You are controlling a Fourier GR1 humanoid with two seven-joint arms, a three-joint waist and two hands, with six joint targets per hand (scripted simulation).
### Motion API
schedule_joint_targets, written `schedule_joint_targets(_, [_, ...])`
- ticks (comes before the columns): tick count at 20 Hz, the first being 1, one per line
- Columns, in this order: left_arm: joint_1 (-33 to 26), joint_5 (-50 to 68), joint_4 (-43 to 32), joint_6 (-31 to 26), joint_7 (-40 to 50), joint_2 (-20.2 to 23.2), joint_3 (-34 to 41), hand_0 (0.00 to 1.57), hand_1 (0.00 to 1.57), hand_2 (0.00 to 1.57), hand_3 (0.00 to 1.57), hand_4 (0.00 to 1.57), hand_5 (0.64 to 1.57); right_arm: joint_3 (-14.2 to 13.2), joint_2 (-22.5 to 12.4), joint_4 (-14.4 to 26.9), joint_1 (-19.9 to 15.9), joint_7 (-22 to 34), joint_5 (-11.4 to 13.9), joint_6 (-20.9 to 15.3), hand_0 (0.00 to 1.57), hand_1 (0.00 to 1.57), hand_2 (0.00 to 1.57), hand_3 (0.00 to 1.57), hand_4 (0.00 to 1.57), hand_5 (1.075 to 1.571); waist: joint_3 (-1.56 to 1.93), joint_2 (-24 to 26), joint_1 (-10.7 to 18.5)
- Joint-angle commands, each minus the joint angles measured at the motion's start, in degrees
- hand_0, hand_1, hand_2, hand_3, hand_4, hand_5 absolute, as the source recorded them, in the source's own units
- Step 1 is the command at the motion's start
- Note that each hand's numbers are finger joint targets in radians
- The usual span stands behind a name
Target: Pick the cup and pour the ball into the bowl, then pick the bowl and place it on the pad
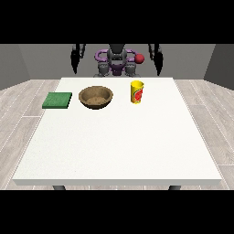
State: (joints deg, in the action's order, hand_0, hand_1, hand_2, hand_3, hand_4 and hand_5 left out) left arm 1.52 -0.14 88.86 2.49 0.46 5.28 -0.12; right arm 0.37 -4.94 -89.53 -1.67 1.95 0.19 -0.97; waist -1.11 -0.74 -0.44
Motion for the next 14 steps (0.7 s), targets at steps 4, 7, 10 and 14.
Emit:
schedule_joint_targets(4, [1.26,0.57,5.15,-0.55,4.38,1.58,0.02,0.00,0.00,0.00,0.00,0.00,1.557,-0.81,-2.19,-5.07,-0.80,4.33,-0.37,0.20,0.00,0.00,0.00,0.00,0.00,1.569,0.87,13.81,-0.80])
schedule_joint_targets(7, [8.24,7.40,7.93,0.98,10.98,-0.58,4.50,0.00,0.00,0.00,0.00,0.00,1.557,-7.16,-6.29,-4.76,-0.14,3.65,-10.60,8.06,0.00,0.00,0.00,0.00,0.00,1.569,1.21,12.23,-3.10])
schedule_joint_targets(10, [8.51,6.26,9.90,2.23,11.16,-0.56,3.77,0.00,0.00,0.00,0.00,0.00,1.558,-11.71,-10.04,-4.91,-0.03,2.98,-14.61,12.01,0.00,0.00,0.00,0.00,0.00,1.569,1.14,9.53,-2.25])
schedule_joint_targets(14, [9.15,11.24,6.83,-2.10,6.80,3.81,10.48,0.00,0.00,0.00,0.00,0.00,1.547,-14.93,-11.71,-6.90,-0.52,3.59,-18.66,14.75,0.00,0.00,0.00,0.00,0.00,1.570,1.11,5.19,-3.24])
